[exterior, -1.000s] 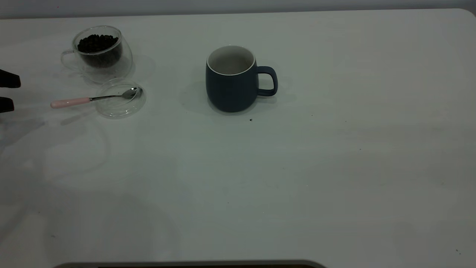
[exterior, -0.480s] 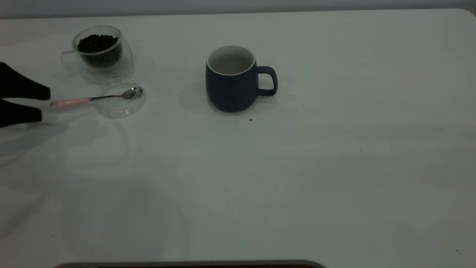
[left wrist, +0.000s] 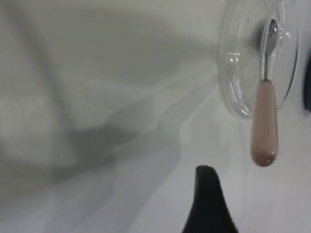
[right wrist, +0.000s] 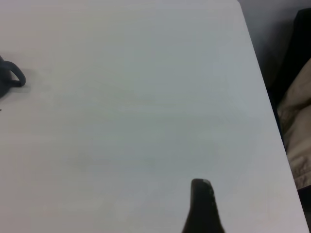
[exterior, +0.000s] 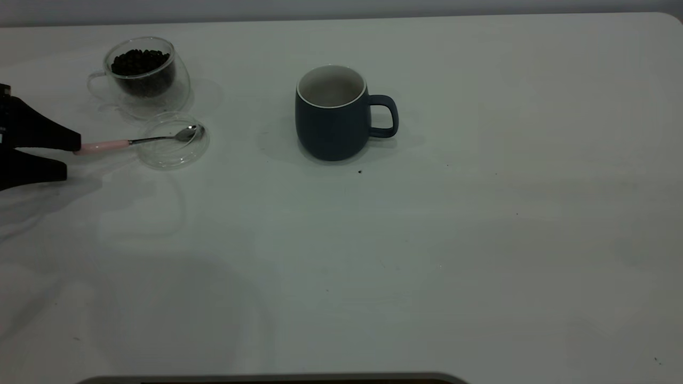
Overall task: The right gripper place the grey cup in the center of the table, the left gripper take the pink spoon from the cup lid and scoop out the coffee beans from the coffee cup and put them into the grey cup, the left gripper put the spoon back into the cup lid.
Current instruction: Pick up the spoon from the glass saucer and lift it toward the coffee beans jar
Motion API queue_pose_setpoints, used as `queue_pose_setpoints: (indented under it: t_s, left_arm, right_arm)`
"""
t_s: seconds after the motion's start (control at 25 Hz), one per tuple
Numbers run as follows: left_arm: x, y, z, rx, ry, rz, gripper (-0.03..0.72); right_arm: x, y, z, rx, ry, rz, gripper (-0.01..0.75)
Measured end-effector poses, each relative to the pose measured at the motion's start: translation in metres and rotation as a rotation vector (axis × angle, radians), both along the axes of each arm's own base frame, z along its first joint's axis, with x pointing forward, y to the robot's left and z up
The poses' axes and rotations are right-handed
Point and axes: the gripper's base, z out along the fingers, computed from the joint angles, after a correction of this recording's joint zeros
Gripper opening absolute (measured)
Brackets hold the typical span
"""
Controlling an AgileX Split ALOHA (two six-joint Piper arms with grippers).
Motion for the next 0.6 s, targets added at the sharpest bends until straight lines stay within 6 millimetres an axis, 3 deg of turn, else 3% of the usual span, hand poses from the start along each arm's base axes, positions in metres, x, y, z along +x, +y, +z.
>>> queue_pose_setpoints:
  t_s: [0.32, 0.6]
  left_arm:
    - [0.0000, 0.0001, -0.0001, 0.001, 0.000, 0.000, 0.576]
    - [-0.0004, -0.0015, 0.0015, -0.023, -0.002, -0.007, 0.410]
  right_arm:
    - [0.0000, 0.0000, 0.0000, 0.000, 0.000, 0.000, 0.590]
    - [0.0000, 0.0000, -0.0001, 0.000, 0.001, 0.000, 0.590]
